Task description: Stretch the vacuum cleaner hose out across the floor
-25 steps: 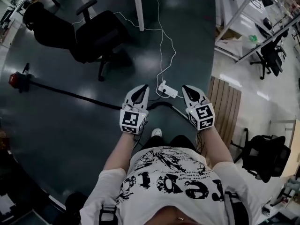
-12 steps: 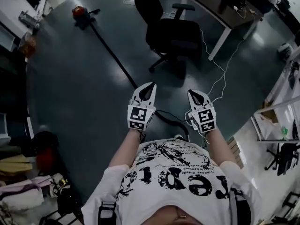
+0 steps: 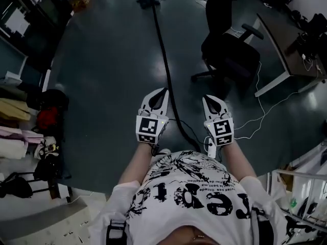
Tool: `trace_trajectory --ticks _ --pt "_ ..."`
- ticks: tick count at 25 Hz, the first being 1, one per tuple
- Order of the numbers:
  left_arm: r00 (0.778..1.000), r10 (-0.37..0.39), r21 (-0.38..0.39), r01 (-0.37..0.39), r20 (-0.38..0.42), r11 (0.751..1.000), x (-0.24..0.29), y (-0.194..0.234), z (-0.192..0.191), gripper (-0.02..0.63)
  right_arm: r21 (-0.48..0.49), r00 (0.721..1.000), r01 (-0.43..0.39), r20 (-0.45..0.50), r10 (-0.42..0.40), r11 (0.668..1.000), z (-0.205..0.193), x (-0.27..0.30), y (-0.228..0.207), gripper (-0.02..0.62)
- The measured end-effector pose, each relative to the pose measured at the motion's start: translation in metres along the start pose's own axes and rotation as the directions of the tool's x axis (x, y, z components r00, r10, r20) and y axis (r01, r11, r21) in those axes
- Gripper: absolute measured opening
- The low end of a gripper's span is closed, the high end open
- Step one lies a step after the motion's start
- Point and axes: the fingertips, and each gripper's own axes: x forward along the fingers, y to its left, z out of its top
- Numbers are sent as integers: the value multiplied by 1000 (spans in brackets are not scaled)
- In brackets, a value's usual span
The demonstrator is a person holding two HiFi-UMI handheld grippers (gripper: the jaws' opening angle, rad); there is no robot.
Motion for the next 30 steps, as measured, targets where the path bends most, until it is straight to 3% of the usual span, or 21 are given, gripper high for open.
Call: trace_trajectory --ticks 3,8,13,18,30 --pt "999 34 9 -34 1 999 -17 8 1 5 15 999 -36 2 36 999 7 10 14 3" --pt "999 51 -100 -50 6 994 -43 29 8 5 59 997 -83 7 82 995 17 30 37 3" --pt "998 62 -52 -62 1 997 -55 52 10 5 46 994 -104 29 103 993 32 42 64 2" --pt "997 56 2 -57 44 998 -62 69 18 5 40 995 -84 51 82 996 48 55 76 3" --pt "995 22 -68 -15 98 998 -95 132 8 5 44 998 -34 59 32 998 67 89 129 2"
